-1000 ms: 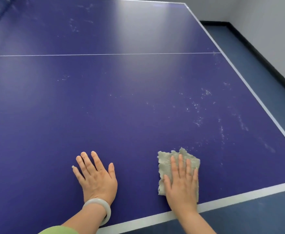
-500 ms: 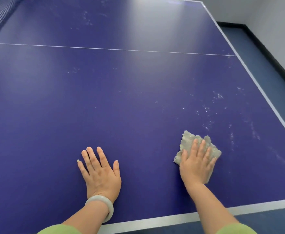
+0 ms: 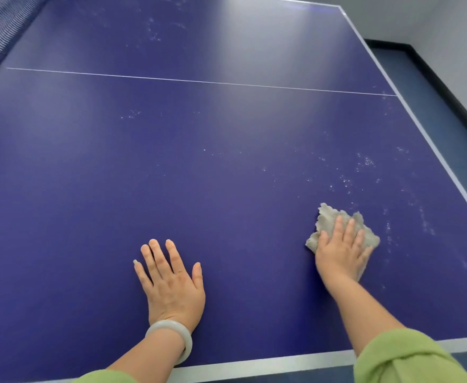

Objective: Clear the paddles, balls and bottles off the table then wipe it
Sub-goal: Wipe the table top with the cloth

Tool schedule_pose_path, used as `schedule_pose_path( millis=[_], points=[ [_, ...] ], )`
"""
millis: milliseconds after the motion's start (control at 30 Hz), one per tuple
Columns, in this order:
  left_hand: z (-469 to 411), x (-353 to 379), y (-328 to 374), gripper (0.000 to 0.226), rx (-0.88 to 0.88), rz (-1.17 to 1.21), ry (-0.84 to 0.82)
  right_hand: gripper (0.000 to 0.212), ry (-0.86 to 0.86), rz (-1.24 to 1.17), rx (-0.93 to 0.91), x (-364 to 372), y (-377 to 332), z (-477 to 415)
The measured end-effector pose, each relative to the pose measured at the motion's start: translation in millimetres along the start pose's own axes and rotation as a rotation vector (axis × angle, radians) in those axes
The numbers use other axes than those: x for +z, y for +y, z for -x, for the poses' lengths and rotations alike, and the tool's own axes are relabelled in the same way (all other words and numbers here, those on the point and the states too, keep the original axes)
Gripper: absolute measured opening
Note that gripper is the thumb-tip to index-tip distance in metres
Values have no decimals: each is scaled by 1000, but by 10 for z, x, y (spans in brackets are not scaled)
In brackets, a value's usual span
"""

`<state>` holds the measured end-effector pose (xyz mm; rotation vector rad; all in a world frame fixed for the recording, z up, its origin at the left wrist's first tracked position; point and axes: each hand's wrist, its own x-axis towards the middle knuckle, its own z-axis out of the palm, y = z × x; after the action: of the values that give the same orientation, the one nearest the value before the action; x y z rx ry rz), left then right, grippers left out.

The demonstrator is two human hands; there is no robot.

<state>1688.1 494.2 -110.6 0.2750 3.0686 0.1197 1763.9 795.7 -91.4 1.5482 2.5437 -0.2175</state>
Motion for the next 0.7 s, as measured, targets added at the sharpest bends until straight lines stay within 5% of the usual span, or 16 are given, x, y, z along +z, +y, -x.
schedule_pose_path(
  millis=[67,267,333,467,533,700],
  points=[
    [-6,-3,3,77,1,-1,-6,63,101,-25,-53,104,-273,340],
    [1,-22,14,76,2,20,4,62,75,89,-843,311,-719,1219],
    [-1,-36,21,76,-6,16,-1,62,119,142,-806,342,-479,978],
    [4,-61,33,76,-13,-3,-49,60,80,55,-201,202,-104,602],
    [4,-64,25,76,-19,-11,-67,64,5,5,-51,173,-267,689],
    [1,-64,24,75,-13,6,-76,70,86,24,-462,373,-1104,1263]
  ],
)
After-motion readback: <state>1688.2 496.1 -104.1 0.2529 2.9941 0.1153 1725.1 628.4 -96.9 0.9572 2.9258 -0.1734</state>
